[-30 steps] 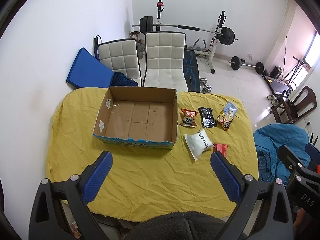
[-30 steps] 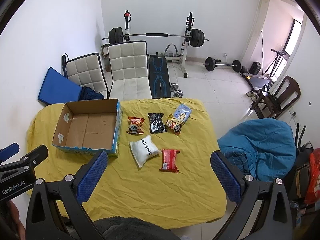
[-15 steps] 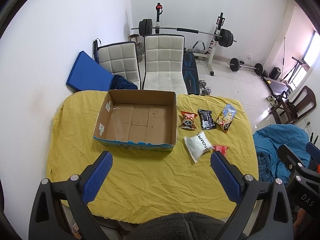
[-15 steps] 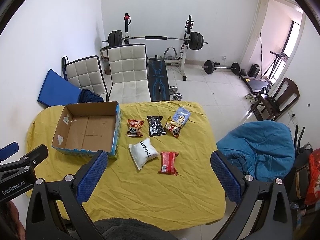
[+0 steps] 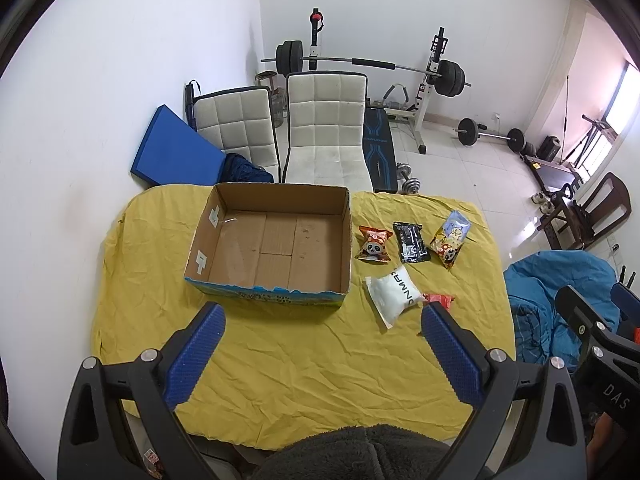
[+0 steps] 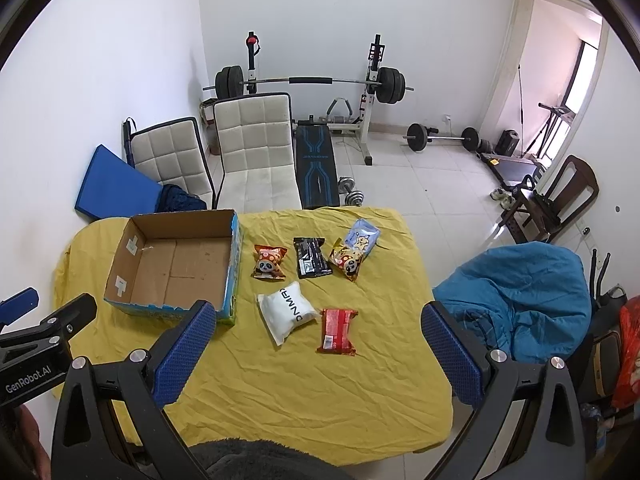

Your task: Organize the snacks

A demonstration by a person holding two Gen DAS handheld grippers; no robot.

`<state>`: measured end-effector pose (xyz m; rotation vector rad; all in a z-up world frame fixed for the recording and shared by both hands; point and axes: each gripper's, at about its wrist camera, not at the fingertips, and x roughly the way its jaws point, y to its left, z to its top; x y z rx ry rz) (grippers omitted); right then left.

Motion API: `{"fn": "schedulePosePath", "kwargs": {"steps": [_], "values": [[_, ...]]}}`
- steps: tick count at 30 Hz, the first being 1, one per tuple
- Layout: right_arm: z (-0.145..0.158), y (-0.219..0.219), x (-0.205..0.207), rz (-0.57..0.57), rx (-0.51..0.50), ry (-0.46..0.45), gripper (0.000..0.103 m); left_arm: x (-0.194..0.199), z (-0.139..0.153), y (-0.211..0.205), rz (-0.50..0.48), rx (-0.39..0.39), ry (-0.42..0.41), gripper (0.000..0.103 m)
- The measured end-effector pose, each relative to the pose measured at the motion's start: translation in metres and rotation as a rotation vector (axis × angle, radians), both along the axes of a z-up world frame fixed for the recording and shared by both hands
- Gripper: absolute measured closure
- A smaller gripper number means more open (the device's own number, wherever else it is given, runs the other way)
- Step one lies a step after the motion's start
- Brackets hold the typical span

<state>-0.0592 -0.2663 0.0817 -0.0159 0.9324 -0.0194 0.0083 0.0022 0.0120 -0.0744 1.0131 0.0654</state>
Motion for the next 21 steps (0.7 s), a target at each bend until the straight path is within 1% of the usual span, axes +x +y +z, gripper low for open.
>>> {"fn": "schedulePosePath", "kwargs": {"steps": [9,21], "values": [[-0.003,-0.0025,0.0011,-0.003,0.007,-0.005,0.0,0.0045,0.0046,-0.0022,0.007,-0.002,-0.005,0.002],[-0.0037,-0.004,0.0007,-0.003,0.011,-0.004,0.0,0.0049,0.0036,-0.0003,0.004,-0.005,-0.001,0.002]]}}
